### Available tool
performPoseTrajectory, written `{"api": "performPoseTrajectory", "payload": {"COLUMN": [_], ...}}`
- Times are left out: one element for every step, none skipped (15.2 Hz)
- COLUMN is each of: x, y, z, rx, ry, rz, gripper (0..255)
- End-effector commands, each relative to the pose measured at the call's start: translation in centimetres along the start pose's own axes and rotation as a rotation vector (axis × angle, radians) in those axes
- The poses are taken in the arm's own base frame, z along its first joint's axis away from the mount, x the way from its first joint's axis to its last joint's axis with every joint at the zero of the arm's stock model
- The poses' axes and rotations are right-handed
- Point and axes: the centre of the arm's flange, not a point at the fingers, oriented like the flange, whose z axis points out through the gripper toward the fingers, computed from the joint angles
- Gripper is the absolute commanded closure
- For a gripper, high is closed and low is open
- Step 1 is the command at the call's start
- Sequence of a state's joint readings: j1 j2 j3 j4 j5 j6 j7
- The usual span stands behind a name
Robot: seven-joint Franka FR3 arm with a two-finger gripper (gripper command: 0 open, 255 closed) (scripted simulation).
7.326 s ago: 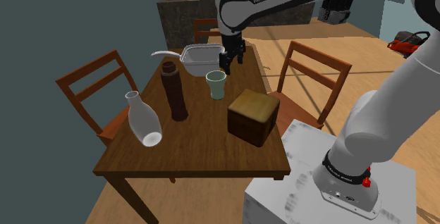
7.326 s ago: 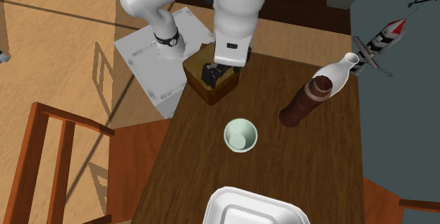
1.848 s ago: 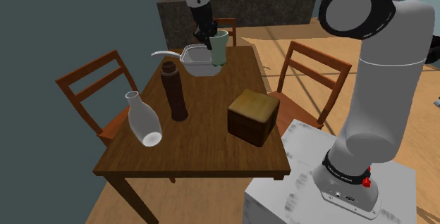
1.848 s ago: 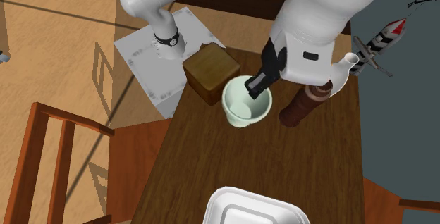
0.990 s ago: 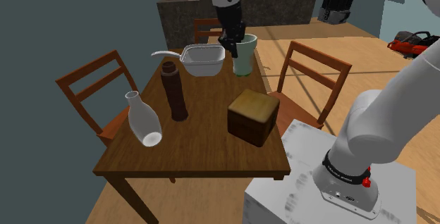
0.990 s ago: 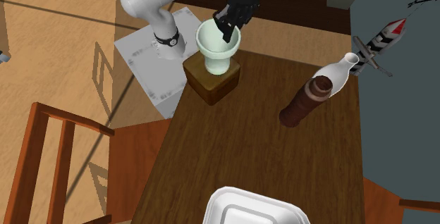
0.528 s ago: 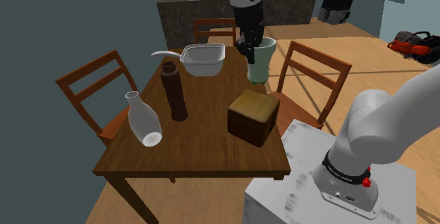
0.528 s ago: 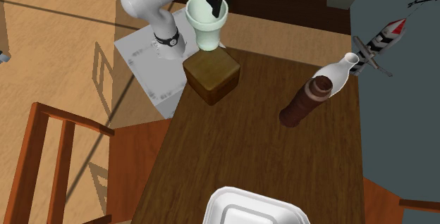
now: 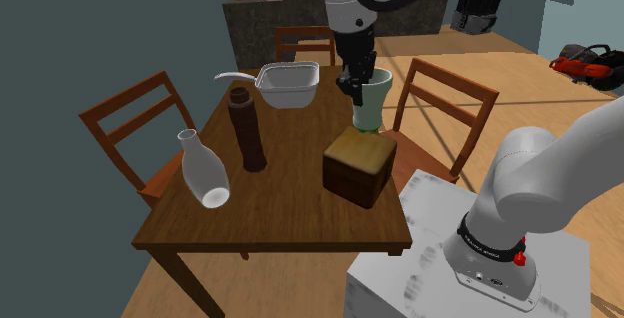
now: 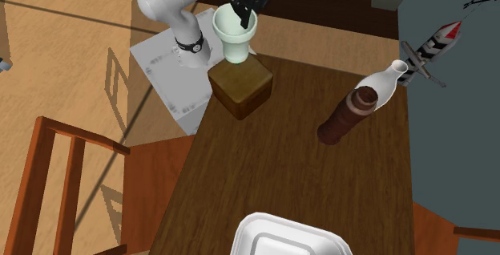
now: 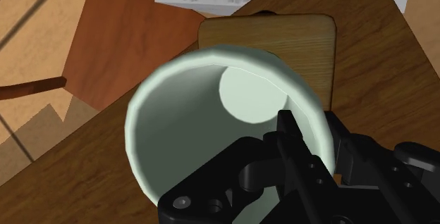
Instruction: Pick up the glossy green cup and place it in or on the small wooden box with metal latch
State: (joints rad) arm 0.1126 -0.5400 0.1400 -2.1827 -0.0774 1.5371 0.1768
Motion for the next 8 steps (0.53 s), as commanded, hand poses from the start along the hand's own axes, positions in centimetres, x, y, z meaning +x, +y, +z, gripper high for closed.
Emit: {"api": "performPoseTrajectory", "payload": {"x": [0.0, 0.1, 0.1, 0.2, 0.2, 0.3, 0.3, 0.3], "y": [-0.2, -0.3, -0.4, -0.5, -0.6, -0.6, -0.7, -0.8], "z": [1.0, 1.5, 2.1, 2.6, 3.1, 3.6, 4.1, 4.7], "rx": [0.0, 0.0, 0.0, 0.0, 0.0, 0.0, 0.0, 0.0], "ry": [0.001, 0.001, 0.001, 0.001, 0.001, 0.001, 0.001, 0.001], "rz": [0.0, 0.0, 0.0, 0.0, 0.0, 0.0, 0.0, 0.0], "gripper": [255, 255, 255, 255, 255, 255, 255, 255]}}
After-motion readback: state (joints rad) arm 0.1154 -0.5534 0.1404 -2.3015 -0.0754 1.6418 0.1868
